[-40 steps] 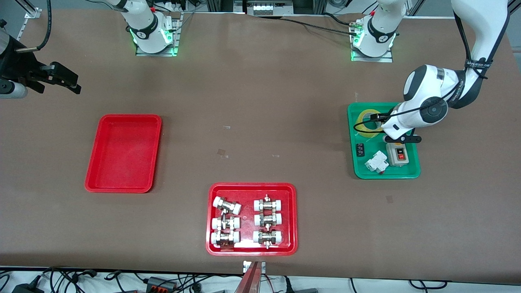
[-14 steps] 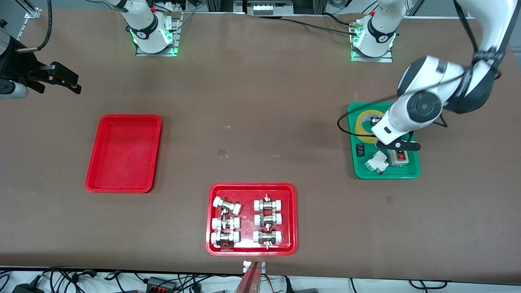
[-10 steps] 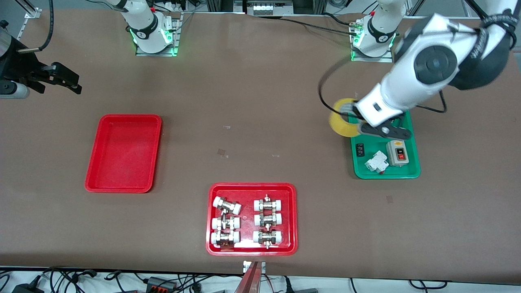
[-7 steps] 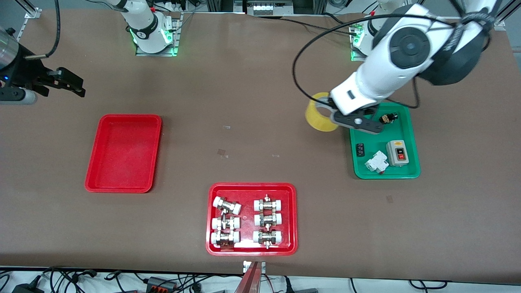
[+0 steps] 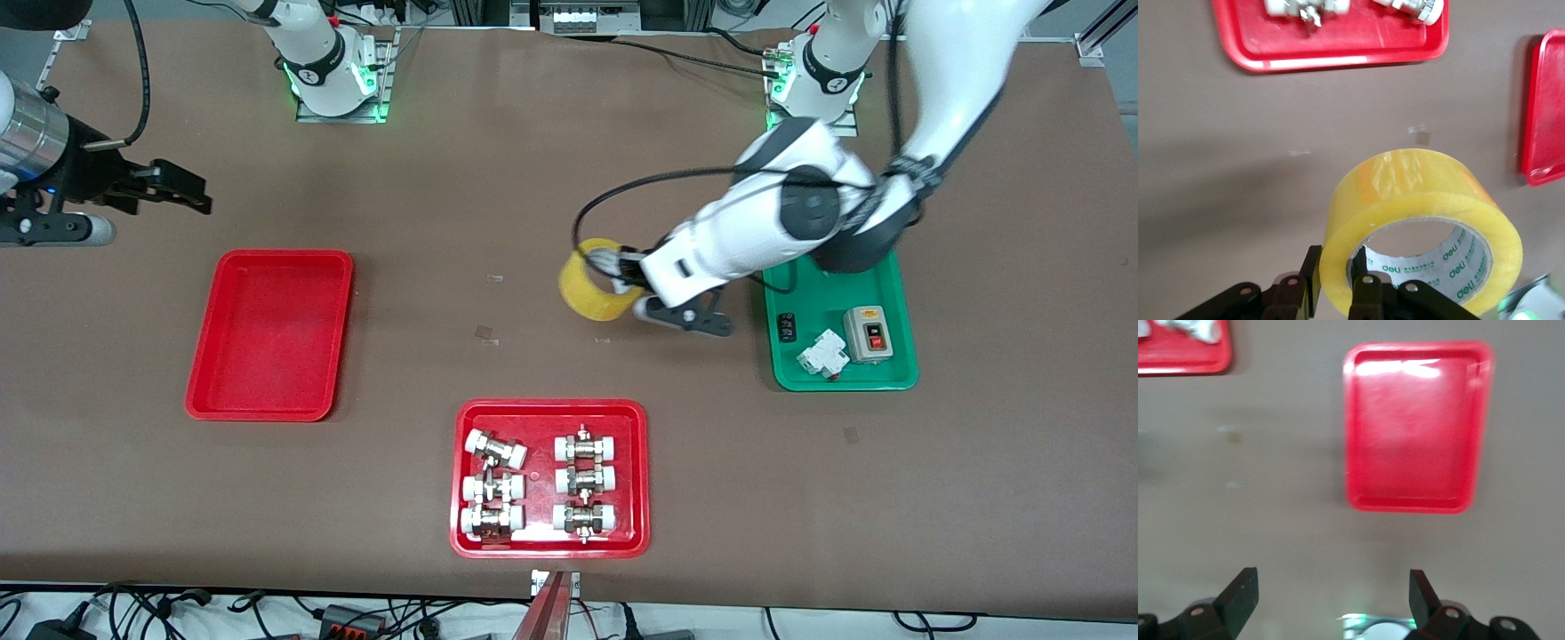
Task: Left arm passes tape to right arm into tray
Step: 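Lift the tape with the left gripper while the right gripper reaches toward it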
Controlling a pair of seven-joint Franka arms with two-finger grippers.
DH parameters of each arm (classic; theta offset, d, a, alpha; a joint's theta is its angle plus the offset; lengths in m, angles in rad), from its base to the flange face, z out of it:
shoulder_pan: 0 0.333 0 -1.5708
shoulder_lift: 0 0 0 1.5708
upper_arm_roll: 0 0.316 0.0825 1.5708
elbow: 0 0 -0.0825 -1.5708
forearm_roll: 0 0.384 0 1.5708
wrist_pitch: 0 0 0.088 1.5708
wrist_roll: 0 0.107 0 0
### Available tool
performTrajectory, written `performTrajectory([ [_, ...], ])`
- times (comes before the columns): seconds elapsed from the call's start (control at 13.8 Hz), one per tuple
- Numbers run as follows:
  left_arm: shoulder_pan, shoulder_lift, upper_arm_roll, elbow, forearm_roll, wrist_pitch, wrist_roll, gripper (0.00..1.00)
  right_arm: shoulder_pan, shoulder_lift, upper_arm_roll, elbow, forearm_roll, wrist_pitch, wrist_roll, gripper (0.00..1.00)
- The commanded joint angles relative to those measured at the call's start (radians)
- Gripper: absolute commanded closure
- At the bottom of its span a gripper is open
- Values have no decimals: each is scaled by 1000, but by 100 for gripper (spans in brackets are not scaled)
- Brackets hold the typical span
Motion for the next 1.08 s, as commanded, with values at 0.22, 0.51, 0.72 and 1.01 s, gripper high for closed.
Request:
performTrajectory([
  [0.22, -297, 215, 121, 380, -116, 2, -485, 99, -25, 117, -1, 13, 346, 2, -185, 0],
  [0.51, -313, 239, 123, 376, -260, 209, -613, 99, 20, 232, 10, 11, 564, 163, -325, 0],
  [0.72, -360, 266, 141, 373, -265, 332, -651, 99, 93, 289, 10, 10, 695, 311, -368, 0],
  [1.01, -391, 266, 176, 372, -265, 391, -703, 99, 162, 349, 8, 11, 735, 461, -399, 0],
])
